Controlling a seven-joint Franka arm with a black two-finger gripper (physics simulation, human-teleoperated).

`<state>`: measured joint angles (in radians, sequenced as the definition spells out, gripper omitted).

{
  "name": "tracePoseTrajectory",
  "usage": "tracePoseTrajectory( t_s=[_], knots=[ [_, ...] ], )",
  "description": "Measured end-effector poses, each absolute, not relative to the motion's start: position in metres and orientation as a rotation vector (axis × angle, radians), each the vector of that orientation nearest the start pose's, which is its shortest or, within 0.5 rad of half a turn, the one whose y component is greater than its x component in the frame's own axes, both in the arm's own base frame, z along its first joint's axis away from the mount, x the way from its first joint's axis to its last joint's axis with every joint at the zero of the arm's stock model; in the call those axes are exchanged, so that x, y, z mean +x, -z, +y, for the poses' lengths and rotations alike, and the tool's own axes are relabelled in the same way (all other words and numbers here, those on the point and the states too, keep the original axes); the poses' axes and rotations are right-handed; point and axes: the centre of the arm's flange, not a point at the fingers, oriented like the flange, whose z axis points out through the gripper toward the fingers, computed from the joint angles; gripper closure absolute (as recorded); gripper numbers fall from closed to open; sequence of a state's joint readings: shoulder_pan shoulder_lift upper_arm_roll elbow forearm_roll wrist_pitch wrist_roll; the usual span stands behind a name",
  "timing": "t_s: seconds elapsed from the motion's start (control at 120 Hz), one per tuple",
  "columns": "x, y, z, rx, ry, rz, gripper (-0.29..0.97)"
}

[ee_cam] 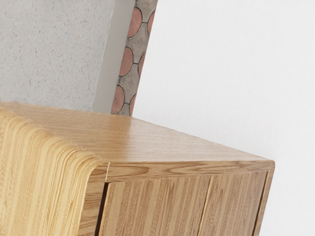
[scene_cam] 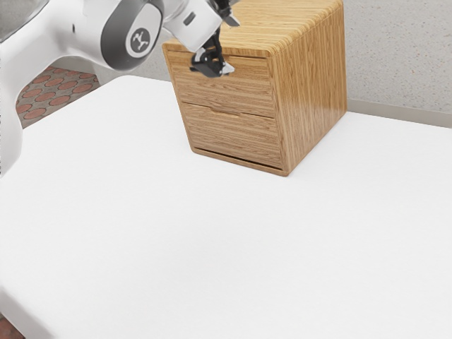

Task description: Pull the drawer handle with one arm to open the drawer

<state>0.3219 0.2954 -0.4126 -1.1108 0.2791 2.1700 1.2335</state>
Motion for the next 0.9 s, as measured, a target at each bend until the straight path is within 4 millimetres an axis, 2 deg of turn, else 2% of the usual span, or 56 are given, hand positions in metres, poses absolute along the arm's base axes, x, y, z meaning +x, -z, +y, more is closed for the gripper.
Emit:
tracePoseTrajectory(
  t_s=[0.183, 0.283, 0.35, 0.392, 0.442, 0.5, 0.617, 0.7, 0.75, 0.9],
  knots=[
    [0.666, -0.759, -0.024, -1.791, 0.725, 1.616, 0.02],
    [0.666, -0.759, -0.053, -1.71, 0.738, 1.677, 0.02],
    [0.674, -0.751, -0.074, -1.651, 0.769, 1.716, 0.02],
    [0.686, -0.74, -0.079, -1.625, 0.798, 1.728, 0.02],
    [0.7, -0.728, -0.076, -1.603, 0.827, 1.723, 0.02],
    [0.707, -0.725, -0.066, -1.578, 0.849, 1.701, 0.02],
    [0.712, -0.726, -0.043, -1.55, 0.833, 1.661, 0.02],
    [0.71, -0.737, -0.015, -1.562, 0.776, 1.626, 0.02],
    [0.71, -0.74, -0.005, -1.564, 0.736, 1.624, 0.02],
    [0.728, -0.702, 0.002, -1.587, 0.621, 1.691, 0.02]
  ],
)
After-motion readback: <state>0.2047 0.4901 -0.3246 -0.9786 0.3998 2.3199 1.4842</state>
